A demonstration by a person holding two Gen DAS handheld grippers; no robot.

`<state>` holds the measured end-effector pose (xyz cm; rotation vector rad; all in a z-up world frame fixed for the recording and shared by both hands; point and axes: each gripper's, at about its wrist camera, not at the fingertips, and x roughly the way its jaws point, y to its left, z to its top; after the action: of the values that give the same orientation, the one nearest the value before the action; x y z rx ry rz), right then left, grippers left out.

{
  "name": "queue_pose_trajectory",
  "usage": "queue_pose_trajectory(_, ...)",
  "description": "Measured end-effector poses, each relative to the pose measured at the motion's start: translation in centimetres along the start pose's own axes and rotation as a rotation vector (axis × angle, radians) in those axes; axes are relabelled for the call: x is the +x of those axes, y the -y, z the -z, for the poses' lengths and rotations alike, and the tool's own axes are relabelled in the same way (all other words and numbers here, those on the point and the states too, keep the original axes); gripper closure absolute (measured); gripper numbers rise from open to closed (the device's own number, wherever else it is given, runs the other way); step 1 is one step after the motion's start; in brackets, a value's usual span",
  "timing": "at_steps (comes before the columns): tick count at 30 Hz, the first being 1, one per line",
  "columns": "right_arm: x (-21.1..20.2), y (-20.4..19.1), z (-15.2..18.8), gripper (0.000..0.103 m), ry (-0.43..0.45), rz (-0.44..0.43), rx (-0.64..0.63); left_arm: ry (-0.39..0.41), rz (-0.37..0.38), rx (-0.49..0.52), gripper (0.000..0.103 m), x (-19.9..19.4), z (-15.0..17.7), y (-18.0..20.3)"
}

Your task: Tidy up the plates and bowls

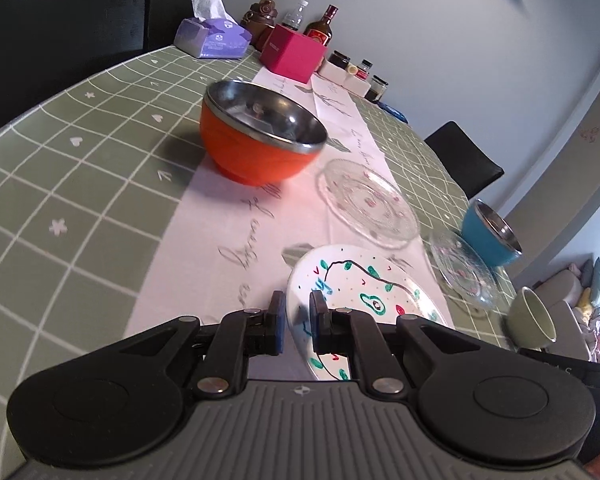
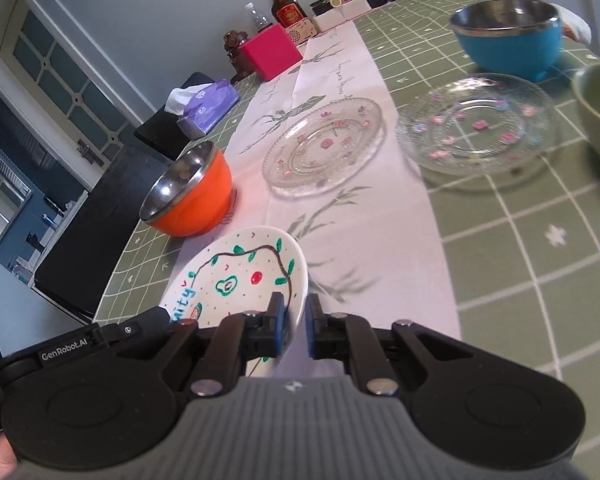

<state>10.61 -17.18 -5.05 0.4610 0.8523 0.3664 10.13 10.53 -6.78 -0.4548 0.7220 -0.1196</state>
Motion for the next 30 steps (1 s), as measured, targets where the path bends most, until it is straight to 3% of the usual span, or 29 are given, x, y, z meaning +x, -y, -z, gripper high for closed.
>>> queue_pose_trajectory(10,-3.5,2.0,2.9,0.094,0.018,0.018,0.05,-0.027,0.019,0.007,0.09,-1.3,2.8,1.5)
queue_pose_trajectory(20,-2.9,2.7,4.1,0.094,0.027,0.047,0.045,-0.048,-0.002,-0.007,0.09,-0.2,4.3,1.2)
queue_pose_trajectory(30,-2.8,2.7,3.8,0.094,0.037,0.063,0.051,-0.057,-0.017,0.023,0.09,0.6,3.7,2.0)
